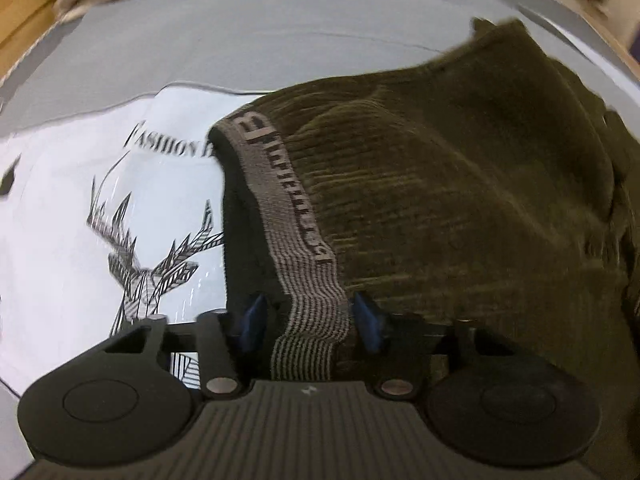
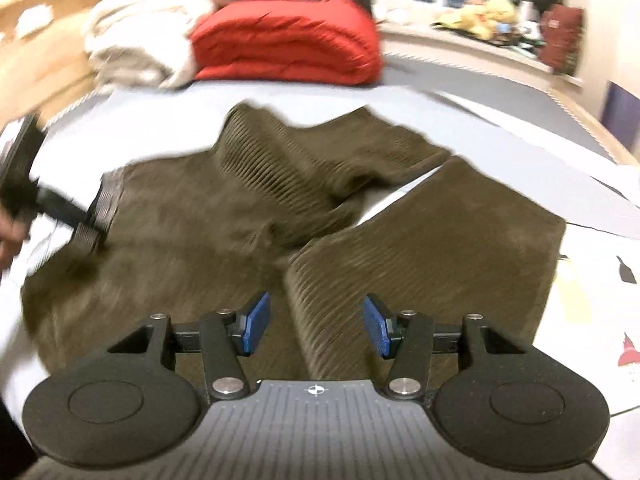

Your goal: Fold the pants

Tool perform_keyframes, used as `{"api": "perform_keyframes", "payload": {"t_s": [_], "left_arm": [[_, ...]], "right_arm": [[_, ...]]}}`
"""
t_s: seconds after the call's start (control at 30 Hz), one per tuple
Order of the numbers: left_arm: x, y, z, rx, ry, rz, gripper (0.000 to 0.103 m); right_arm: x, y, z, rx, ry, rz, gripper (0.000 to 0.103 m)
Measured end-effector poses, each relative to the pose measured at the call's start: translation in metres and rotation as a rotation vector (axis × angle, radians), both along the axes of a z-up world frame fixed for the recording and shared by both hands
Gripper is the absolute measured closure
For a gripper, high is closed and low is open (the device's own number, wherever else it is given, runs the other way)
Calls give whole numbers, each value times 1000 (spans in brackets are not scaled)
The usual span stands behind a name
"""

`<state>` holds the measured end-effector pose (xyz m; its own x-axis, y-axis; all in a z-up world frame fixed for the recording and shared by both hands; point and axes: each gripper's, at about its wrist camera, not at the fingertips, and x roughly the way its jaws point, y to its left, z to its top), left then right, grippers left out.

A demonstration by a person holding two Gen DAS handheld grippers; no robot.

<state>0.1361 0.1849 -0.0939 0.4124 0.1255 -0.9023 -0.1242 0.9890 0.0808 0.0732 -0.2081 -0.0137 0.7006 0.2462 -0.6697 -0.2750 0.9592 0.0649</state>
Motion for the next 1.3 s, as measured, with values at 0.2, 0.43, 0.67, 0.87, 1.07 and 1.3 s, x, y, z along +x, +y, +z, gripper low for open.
{"api": "perform_keyframes", "payload": {"t_s": [0.2, 0.43, 0.67, 0.87, 1.07, 1.3], "left_arm": [[-5, -13, -1, 150, 19, -98, 61], [-2, -11, 3, 235, 12, -58, 60], [0, 1, 8, 499, 11, 76, 94], [-16, 6, 52, 222, -192, 154, 52], [-17, -23, 77, 47, -292, 67, 52], [-10, -40, 68, -42, -282, -6, 52]], "right_arm": [[18, -28, 20, 75, -41, -95, 50], [47, -84, 34, 60, -146, -200, 50], [78, -148, 2, 145, -18, -439, 50], [100, -167, -12, 145, 37, -502, 50], [120, -194, -29, 221, 67, -566, 92], [149, -225, -69, 330, 175, -605, 82]]}}
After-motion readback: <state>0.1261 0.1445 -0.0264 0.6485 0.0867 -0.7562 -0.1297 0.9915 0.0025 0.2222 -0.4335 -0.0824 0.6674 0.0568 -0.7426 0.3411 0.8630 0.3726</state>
